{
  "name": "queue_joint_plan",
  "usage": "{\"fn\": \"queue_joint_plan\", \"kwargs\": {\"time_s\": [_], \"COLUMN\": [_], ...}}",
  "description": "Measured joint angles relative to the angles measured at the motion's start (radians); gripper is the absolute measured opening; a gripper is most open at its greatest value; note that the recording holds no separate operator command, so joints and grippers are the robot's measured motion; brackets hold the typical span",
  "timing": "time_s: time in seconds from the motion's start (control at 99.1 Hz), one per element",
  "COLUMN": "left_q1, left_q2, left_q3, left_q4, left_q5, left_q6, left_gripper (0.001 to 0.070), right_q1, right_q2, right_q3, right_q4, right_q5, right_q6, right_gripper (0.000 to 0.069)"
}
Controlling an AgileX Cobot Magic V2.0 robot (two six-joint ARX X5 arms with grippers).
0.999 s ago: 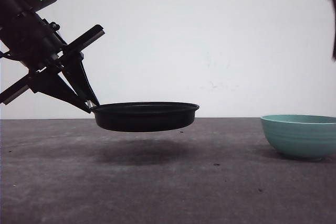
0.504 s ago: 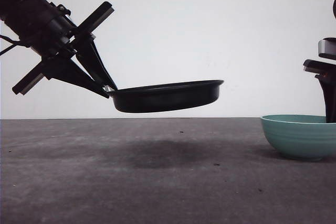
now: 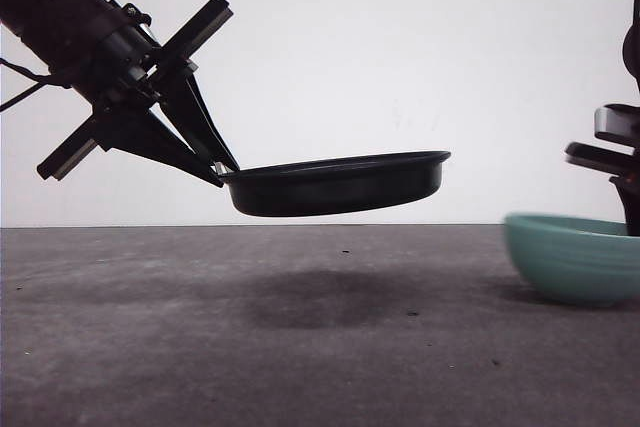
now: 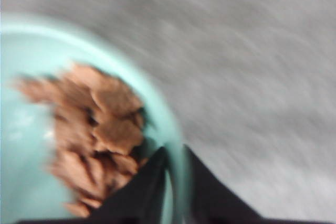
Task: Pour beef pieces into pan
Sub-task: 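Lift the green bowl with the right gripper and bring it over the pan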
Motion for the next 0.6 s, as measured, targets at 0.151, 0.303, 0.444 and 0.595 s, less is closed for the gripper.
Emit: {"fn": "queue_joint_plan", "kwargs": {"time_s": [0.151,0.303,0.444,0.595], "left_q1": [0.0,0.0,0.0,-0.005], "left_q2": [0.0,0.0,0.0,0.0], "left_q3": [0.0,0.0,0.0,0.0], "left_q4": [-0.001,-0.005,-0.034,-0.071], "left_q5": [-0.002,-0.004,-0.018,-0.027], "left_q6": [0.0,0.0,0.0,0.008], "left_gripper": [0.0032,0.0032,0.0032,0.0032], "right_q1": [-0.002,0.027,0.071,0.134], "right_q2": [0.0,-0.01,-0.084,-0.184], "right_q3": [0.0,0.0,0.0,0.0], "right_q4": [0.049,0.066,0.11,0.186], "right_q5": [-0.101,-0.12,-0.12,-0.117], "right_q6": [0.0,0.001,0.005,0.045], "right_gripper": [0.0018,0.0018,0.0018,0.0018]}}
